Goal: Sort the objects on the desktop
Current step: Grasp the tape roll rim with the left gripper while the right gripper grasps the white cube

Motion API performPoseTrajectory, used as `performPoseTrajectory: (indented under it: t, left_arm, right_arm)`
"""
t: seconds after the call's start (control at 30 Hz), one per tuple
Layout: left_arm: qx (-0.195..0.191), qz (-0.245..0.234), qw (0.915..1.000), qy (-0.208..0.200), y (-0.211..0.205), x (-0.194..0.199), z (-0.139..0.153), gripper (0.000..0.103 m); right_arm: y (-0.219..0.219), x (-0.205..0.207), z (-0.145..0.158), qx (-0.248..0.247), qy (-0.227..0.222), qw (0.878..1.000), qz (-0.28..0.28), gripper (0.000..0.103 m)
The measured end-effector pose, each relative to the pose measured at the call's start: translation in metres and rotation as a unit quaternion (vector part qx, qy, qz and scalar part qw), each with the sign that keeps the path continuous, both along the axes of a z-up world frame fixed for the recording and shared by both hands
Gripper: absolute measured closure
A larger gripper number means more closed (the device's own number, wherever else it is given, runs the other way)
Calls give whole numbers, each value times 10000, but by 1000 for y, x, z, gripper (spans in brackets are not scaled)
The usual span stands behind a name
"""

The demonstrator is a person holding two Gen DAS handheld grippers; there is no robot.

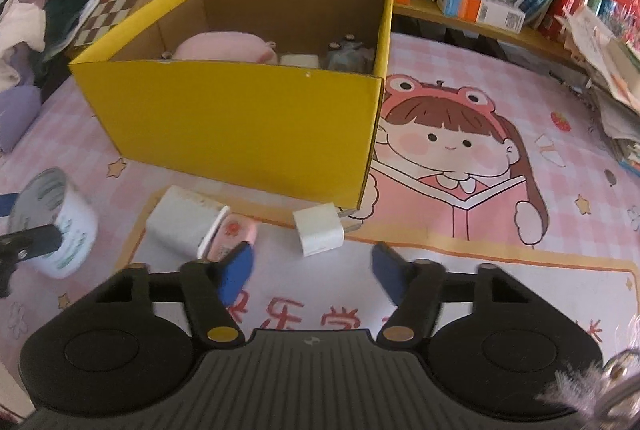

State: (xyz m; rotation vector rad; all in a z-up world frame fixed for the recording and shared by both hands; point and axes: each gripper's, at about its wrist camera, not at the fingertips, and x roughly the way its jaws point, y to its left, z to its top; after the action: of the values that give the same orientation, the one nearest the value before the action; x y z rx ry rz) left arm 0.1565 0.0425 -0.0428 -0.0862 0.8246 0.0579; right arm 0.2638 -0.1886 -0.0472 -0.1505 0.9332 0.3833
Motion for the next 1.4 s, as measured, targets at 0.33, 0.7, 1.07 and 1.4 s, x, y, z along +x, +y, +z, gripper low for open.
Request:
performPoseTrajectory:
  t: [0.33, 0.7, 1.07, 1.4]
  left_arm:
    - [163, 20, 9999, -13, -12, -4, 6, 19]
    - [279, 69, 9996, 13, -22, -4, 9, 19]
    - [307, -73, 9994, -123, -24, -3, 19, 19]
    - [322, -214, 9985, -400, -26, -3, 37, 19]
  right_arm:
    - [-1, 27, -17, -18, 141, 9999, 92, 52]
    - [-3, 38, -28, -19, 211, 9996, 193, 55]
    - [-7, 33, -23, 125, 318, 9990, 291, 62]
    - [-19, 7, 6, 202, 104, 9987, 462, 62]
